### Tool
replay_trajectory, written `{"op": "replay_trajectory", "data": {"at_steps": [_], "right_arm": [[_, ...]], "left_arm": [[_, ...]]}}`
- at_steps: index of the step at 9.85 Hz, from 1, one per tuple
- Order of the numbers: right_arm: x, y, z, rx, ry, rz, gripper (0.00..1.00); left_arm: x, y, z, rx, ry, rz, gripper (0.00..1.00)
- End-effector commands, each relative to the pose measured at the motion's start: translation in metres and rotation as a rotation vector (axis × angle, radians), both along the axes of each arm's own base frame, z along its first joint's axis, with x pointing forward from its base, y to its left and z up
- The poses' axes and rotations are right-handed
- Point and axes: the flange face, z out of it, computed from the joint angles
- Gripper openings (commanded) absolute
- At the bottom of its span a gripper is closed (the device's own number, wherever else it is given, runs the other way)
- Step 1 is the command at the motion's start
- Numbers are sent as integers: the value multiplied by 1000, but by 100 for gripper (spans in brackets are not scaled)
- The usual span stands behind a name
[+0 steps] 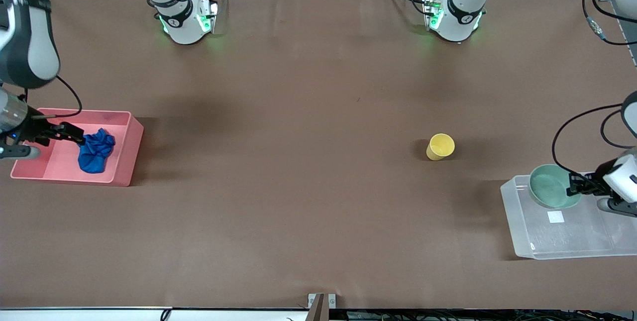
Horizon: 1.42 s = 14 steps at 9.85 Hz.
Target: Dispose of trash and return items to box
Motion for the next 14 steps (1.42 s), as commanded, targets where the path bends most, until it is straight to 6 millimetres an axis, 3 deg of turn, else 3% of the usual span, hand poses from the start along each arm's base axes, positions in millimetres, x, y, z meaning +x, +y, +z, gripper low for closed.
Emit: {"op": "replay_trajectory", "data": {"at_steps": [1, 3, 4, 6, 8, 9, 11, 12, 14], "right_arm": [[-10, 25, 67, 22, -12, -88, 100], [-20, 23, 145, 33, 6, -96, 100], [-28, 17, 168, 37, 22, -109, 100], [-55, 2, 199, 45, 7, -139, 100], [-53, 3, 200, 32, 10, -133, 100], [-51, 4, 215, 36, -22, -127, 100], [-48, 11, 209, 37, -3, -110, 100], [-48, 11, 208, 38, -6, -112, 100], [-47, 12, 208, 38, -9, -105, 100]], "left_arm": [[25, 20, -39, 6, 6, 0, 0], [37, 44, -75, 38, -43, 34, 0], [39, 47, -92, 38, -44, 41, 1], [40, 50, -122, 39, -45, 48, 2], [35, 49, -149, 32, -23, 51, 10], [32, 53, -152, 30, -16, 50, 22], [31, 58, -150, 29, -18, 56, 65], [30, 61, -143, 34, -24, 58, 72], [28, 52, -95, 42, -38, 47, 84]]}}
